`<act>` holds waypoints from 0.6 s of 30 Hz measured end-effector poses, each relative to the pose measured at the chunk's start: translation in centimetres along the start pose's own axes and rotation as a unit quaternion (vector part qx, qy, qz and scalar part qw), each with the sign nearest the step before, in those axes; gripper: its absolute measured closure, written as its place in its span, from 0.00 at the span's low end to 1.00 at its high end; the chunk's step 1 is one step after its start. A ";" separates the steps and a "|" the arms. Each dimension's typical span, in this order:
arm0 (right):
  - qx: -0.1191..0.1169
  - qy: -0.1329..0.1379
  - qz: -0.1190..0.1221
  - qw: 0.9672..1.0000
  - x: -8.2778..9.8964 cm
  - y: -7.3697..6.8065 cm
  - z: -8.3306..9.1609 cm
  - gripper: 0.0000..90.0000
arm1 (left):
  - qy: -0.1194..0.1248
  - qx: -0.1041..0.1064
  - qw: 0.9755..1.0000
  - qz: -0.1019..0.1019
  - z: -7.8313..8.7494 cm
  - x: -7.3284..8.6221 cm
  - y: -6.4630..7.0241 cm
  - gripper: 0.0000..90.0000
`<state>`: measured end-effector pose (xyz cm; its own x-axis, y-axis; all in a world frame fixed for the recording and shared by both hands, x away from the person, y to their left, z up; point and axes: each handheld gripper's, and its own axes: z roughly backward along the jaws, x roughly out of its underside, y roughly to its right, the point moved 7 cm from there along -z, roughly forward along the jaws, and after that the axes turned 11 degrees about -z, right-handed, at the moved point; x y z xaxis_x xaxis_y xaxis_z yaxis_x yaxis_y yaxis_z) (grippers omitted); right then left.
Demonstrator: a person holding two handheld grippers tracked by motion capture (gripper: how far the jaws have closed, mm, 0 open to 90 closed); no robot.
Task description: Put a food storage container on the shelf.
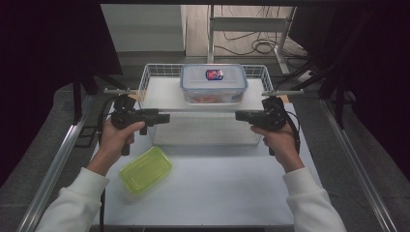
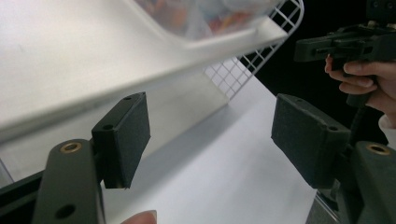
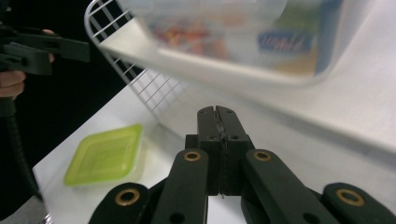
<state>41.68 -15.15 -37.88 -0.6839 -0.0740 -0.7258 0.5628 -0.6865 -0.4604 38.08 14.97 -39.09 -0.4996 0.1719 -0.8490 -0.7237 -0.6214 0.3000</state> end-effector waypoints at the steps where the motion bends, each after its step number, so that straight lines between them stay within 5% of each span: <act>1: -0.003 -0.001 0.000 1.000 0.3 0.0 0.0 0.97 | -0.003 0.000 1.000 -0.001 0.1 0.6 0.2 0.30; 3: -0.008 -0.004 0.001 1.000 1.0 0.0 0.1 0.96 | -0.005 0.000 1.000 -0.002 0.1 1.1 0.4 0.30; 10: -0.014 -0.022 0.017 1.000 5.3 0.5 0.1 0.65 | -0.030 0.008 0.999 -0.016 -0.2 5.1 1.5 0.31; 18: -0.013 -0.033 0.017 0.999 9.6 1.3 -0.1 0.48 | -0.052 0.005 0.998 -0.024 -0.5 9.2 2.3 0.31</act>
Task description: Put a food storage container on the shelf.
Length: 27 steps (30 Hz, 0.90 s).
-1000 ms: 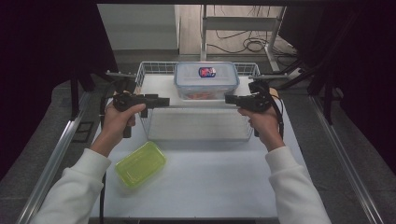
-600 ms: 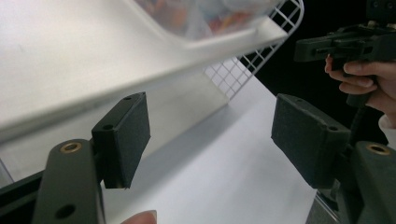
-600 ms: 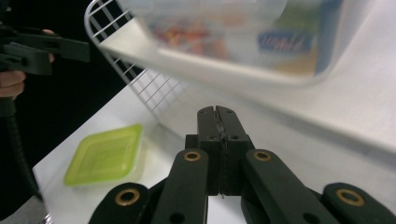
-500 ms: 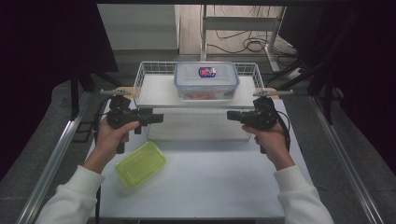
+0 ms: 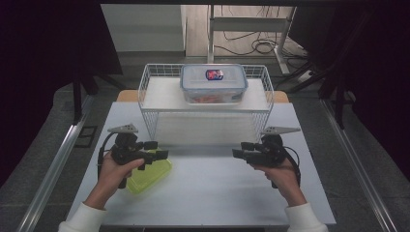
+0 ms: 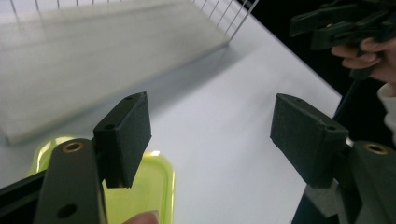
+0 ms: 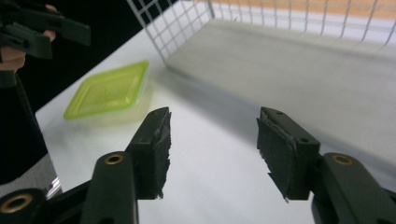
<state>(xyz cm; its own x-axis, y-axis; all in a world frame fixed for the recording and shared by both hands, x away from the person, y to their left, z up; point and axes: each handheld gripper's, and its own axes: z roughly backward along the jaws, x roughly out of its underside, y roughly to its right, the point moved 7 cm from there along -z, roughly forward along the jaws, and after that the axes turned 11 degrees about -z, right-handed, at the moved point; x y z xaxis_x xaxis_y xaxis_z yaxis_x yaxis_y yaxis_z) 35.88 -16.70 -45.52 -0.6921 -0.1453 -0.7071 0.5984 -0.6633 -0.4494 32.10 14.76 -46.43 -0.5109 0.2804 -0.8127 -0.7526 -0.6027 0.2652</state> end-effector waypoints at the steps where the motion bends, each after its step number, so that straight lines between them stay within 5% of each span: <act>1: 0.000 0.000 0.000 1.000 0.0 0.0 0.0 0.48 | 0.000 0.000 1.000 0.000 0.0 0.0 0.0 0.31; 8: -0.007 -0.025 0.003 1.000 2.8 -0.1 -0.6 0.45 | -0.032 0.000 0.999 -0.012 -0.8 2.3 0.7 0.31; 16: -0.002 -0.049 -0.002 0.999 3.7 0.2 -1.0 0.43 | -0.025 -0.002 1.000 0.000 -0.6 3.6 0.8 0.32; 27: 0.012 -0.062 0.001 0.998 4.2 0.3 -1.6 0.42 | -0.046 -0.026 0.999 0.007 -0.3 4.8 0.2 0.32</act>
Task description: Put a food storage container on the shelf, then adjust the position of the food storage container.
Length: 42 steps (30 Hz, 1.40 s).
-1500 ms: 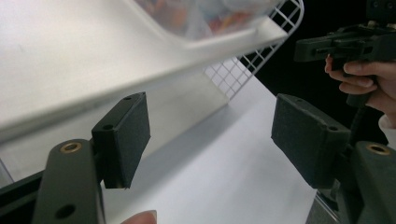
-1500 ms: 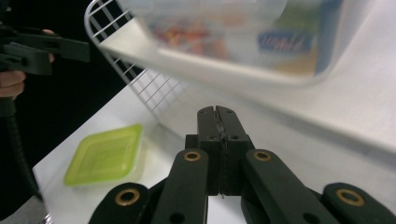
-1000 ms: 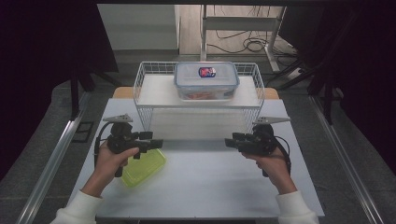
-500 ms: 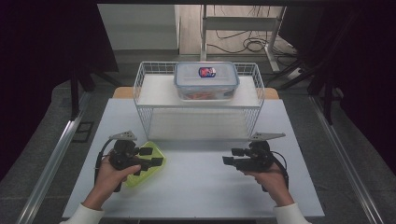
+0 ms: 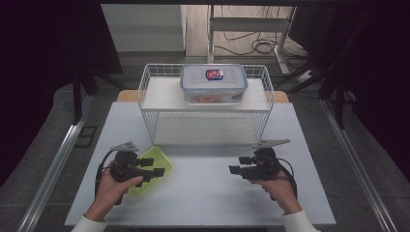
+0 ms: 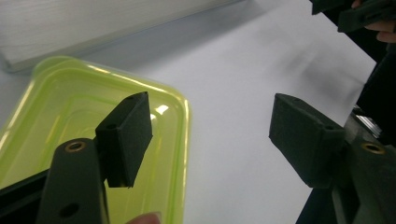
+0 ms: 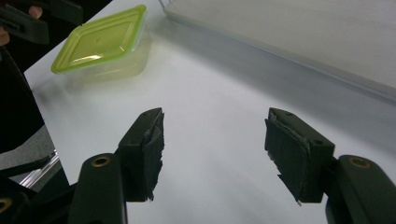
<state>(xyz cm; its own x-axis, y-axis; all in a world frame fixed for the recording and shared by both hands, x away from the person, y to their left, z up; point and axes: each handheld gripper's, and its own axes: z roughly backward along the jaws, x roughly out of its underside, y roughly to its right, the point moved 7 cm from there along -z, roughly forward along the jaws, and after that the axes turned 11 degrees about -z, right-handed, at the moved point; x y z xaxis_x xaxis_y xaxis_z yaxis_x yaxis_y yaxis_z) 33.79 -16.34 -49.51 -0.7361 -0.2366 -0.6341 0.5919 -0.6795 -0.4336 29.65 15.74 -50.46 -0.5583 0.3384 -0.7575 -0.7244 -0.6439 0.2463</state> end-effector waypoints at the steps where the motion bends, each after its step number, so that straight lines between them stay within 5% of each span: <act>1: 0.001 -0.001 0.000 1.000 0.2 0.0 -0.1 0.41 | 0.002 -0.008 1.000 0.001 0.5 0.1 -0.3 0.34; 19: 0.014 0.008 -0.016 1.000 0.9 1.2 0.6 0.40 | 0.007 -0.065 0.997 0.032 3.1 1.0 -3.6 0.44; 23: 0.017 0.003 -0.016 1.000 1.0 1.3 0.4 0.40 | 0.009 -0.081 0.996 0.040 3.5 1.5 -4.8 0.61; 25: 0.018 0.002 -0.014 1.000 1.0 1.3 0.2 0.40 | 0.006 -0.092 0.995 0.040 3.7 1.8 -5.6 0.81; 29: 0.019 0.001 -0.013 1.000 1.0 1.4 0.2 0.40 | 0.003 -0.098 0.994 0.046 3.7 2.2 -6.7 0.95; 42: 0.020 -0.002 -0.015 1.000 0.9 1.6 -0.2 0.40 | -0.049 -0.102 0.992 0.051 0.8 1.9 -9.6 1.00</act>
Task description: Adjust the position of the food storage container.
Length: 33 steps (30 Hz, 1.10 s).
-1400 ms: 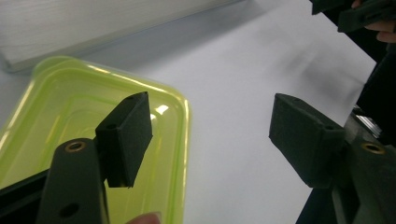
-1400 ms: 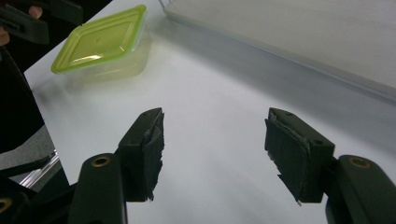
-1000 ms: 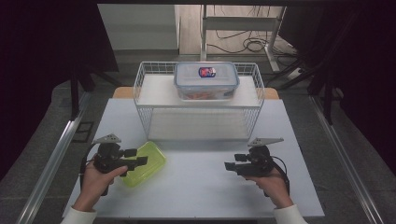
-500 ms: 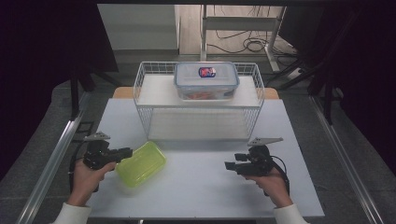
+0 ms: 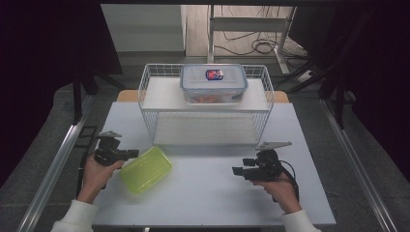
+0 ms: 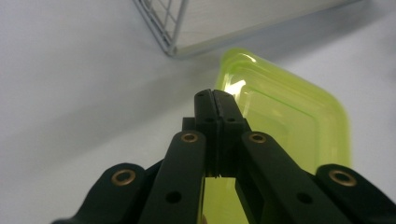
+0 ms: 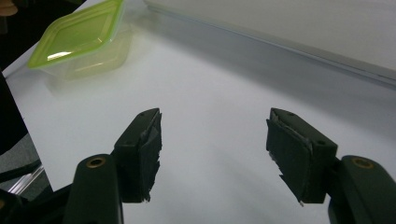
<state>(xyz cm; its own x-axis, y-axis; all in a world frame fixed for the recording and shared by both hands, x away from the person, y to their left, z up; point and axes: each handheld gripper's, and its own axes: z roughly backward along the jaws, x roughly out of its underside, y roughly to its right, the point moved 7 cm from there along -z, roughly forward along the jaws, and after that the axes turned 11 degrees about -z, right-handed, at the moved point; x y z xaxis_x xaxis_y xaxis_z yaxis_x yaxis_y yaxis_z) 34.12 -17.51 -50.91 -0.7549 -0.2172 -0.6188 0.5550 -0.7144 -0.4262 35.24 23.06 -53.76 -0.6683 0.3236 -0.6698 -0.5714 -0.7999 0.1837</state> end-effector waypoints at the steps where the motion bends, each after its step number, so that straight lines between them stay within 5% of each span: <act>1: 0.001 -0.001 0.000 1.000 0.0 0.0 -0.1 0.39 | -0.003 -0.001 1.000 0.000 -0.2 -0.1 -0.1 1.00; 5: 0.000 0.000 -0.002 1.000 0.0 0.2 0.1 0.39 | -0.008 0.016 1.000 0.005 -1.3 -0.9 -0.4 1.00; 19: 0.001 0.008 -0.004 1.000 0.0 0.4 0.9 0.40 | -0.050 0.024 0.998 -0.014 -3.7 -1.4 0.4 1.00; 33: 0.006 0.007 -0.004 1.000 0.1 0.6 0.9 0.39 | -0.055 0.062 0.995 -0.048 -4.4 -1.7 4.3 1.00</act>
<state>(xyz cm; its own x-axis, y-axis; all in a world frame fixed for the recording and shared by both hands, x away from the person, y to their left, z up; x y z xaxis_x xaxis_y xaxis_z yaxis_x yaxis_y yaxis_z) 34.07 -18.55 -50.70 -0.7543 -0.2018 -0.6247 0.5442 -0.7244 -0.4231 36.01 16.90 -55.03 -0.6522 0.4542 -0.6069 -0.6849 -0.6962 0.2150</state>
